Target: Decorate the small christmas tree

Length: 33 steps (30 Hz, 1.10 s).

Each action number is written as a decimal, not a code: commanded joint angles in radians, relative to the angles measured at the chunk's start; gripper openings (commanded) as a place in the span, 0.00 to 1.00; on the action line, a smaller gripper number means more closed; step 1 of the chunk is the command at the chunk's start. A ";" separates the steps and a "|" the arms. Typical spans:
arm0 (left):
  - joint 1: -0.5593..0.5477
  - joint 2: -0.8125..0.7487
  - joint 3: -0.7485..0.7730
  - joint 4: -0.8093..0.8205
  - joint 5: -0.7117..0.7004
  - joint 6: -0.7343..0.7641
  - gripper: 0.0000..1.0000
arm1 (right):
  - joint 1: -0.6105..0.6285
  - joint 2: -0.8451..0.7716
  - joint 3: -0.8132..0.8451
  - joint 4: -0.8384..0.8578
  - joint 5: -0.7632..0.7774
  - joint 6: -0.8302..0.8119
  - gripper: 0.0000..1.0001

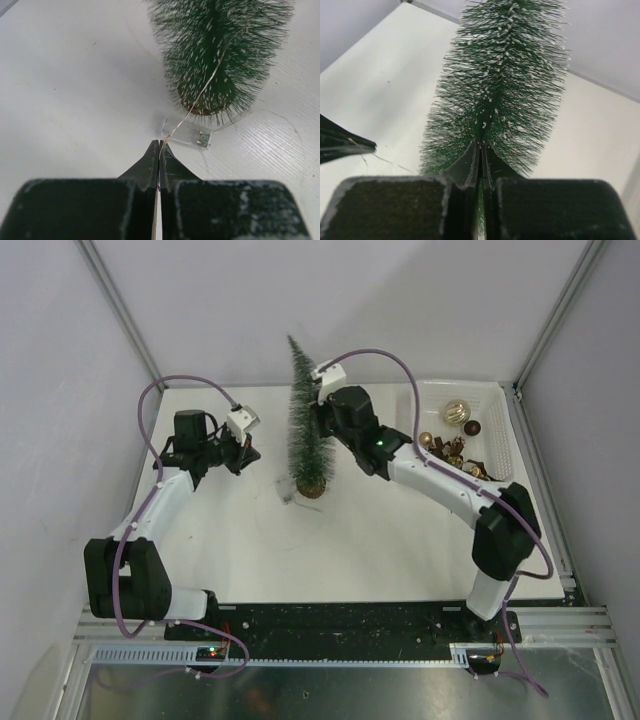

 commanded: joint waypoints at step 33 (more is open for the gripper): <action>-0.073 0.292 0.305 0.353 0.123 -0.605 0.31 | 0.082 -0.390 -0.347 0.135 -0.310 0.166 0.00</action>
